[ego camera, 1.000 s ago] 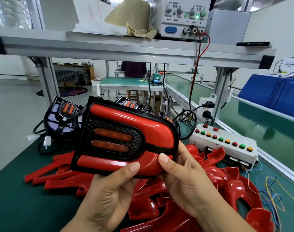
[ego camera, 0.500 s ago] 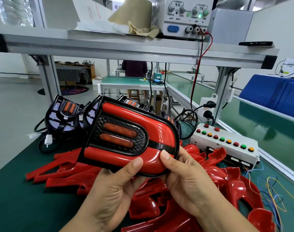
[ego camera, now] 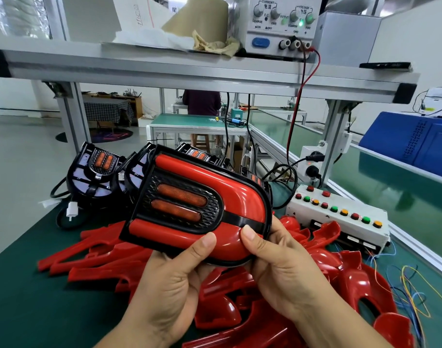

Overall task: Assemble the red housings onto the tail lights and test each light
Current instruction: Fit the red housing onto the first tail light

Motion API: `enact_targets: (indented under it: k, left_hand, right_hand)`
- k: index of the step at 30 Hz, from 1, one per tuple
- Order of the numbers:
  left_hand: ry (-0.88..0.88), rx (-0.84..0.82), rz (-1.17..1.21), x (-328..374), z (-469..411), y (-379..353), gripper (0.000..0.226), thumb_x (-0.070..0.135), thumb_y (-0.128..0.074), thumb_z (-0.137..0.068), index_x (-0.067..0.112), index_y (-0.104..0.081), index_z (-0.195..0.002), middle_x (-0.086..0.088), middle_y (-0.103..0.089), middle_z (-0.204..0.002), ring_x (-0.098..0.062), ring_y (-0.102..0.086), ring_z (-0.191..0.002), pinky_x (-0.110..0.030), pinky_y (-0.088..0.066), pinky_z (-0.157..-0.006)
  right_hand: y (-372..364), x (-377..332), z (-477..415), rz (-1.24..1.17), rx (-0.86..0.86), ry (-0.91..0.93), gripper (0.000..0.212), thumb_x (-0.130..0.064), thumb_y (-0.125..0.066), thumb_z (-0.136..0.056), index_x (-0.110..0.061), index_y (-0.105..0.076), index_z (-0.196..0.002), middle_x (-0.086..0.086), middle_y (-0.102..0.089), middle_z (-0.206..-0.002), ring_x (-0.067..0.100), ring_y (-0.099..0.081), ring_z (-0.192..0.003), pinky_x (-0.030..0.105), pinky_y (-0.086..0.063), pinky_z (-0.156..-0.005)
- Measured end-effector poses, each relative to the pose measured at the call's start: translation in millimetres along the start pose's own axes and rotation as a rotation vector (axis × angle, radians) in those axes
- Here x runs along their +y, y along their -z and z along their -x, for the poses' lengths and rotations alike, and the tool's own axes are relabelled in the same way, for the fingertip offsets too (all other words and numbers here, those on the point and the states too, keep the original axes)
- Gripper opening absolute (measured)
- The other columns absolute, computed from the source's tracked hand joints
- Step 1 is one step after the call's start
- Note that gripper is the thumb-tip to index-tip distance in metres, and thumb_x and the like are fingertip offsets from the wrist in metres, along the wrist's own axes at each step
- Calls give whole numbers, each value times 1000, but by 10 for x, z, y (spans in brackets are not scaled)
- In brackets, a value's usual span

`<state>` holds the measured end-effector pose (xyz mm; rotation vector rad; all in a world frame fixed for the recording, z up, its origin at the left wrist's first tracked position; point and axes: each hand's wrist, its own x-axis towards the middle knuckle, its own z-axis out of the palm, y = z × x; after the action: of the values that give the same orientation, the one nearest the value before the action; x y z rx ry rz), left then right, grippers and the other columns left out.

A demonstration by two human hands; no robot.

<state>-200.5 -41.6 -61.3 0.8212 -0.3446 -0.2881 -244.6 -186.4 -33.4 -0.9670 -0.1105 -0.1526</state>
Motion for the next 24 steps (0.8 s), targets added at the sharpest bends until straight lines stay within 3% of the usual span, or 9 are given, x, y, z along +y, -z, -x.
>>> enact_targets:
  k: [3,9,13,17,20,24]
  left_hand:
    - [-2,15,-11,3,-7,-3,78,26,-98,-47,12,-67,-118,-20,-68,-120,-38,-67,-108,-47,-58,-80]
    - [27,68,-7,-9,-16,-13,81,29,-100,-38,13,-71,-112,-19,-69,-118,-36,-68,-106,-46,-59,-79]
    - [28,53,20,-2,6,-44,77,29,-101,-36,17,-74,-107,-15,-71,-116,-28,-71,-103,-32,-60,-71]
    - [34,31,36,9,9,-42,86,27,-100,-39,14,-68,-118,-16,-68,-121,-30,-68,-110,-36,-59,-79]
    - [60,10,27,19,9,-42,87,27,-100,-42,13,-65,-121,-17,-67,-124,-32,-66,-113,-36,-58,-80]
    - [72,19,-9,218,-74,101,81,39,-101,-34,15,-74,-107,-13,-70,-120,-27,-69,-106,-36,-59,-73]
  right_hand:
    - [-14,-7,-1,-40,-12,20,32,1,-68,-74,-4,-68,-106,24,-70,-105,30,-71,-89,32,-58,-70]
    - [1,26,-5,-44,6,10,41,-3,-68,-76,-1,-61,-117,26,-67,-113,34,-70,-96,34,-58,-74]
    - [-38,45,4,-33,-55,15,59,-16,-80,-70,-3,-57,-123,22,-67,-117,31,-67,-106,28,-56,-80]
    - [-26,40,13,-7,-72,26,60,-3,-75,-69,-5,-55,-126,22,-67,-117,31,-67,-106,27,-55,-80]
    - [-6,47,4,-12,-51,25,60,0,-74,-68,-4,-54,-125,23,-68,-114,32,-69,-102,29,-56,-78]
    - [43,-28,-40,-35,12,53,59,6,-76,-65,-4,-57,-120,24,-69,-109,34,-71,-92,40,-59,-71]
